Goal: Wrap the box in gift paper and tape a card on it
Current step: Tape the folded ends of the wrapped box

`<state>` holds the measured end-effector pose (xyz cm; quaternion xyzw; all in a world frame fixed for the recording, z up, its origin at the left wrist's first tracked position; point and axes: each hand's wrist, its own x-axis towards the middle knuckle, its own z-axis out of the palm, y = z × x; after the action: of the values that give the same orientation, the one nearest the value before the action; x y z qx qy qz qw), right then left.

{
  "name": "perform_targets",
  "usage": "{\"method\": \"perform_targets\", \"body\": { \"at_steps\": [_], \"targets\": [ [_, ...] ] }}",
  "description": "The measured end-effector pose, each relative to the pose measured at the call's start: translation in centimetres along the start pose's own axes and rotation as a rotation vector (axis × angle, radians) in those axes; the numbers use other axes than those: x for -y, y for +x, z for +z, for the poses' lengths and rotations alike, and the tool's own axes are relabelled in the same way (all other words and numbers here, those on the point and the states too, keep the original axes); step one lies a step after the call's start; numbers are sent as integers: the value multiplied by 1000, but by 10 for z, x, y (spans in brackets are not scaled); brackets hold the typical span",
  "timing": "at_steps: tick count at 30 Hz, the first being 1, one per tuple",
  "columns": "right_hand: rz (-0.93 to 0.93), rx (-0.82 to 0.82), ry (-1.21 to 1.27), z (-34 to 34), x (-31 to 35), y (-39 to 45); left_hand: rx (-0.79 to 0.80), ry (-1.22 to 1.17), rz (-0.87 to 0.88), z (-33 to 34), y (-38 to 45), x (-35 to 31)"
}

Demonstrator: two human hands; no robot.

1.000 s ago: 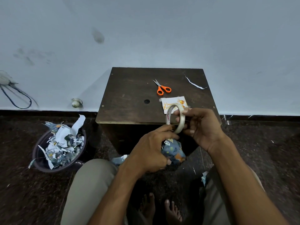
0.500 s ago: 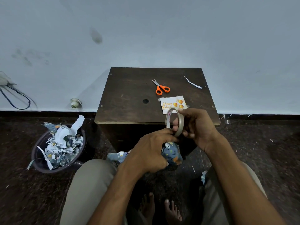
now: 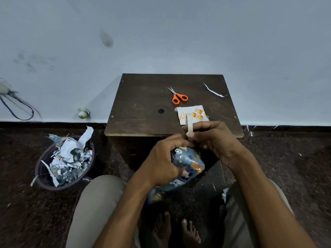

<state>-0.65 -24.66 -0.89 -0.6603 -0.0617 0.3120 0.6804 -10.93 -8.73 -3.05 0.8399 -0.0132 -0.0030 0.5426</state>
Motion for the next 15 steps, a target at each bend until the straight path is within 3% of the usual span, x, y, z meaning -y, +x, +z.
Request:
{"method": "perform_targets", "body": {
  "at_steps": [8,15],
  "targets": [
    [9,-102,41,0,2,0,54,177,31,4,-2,-1],
    [-39,-37,144,2,2,1,-18,-97,-12,-1,0,-1]
  ]
}}
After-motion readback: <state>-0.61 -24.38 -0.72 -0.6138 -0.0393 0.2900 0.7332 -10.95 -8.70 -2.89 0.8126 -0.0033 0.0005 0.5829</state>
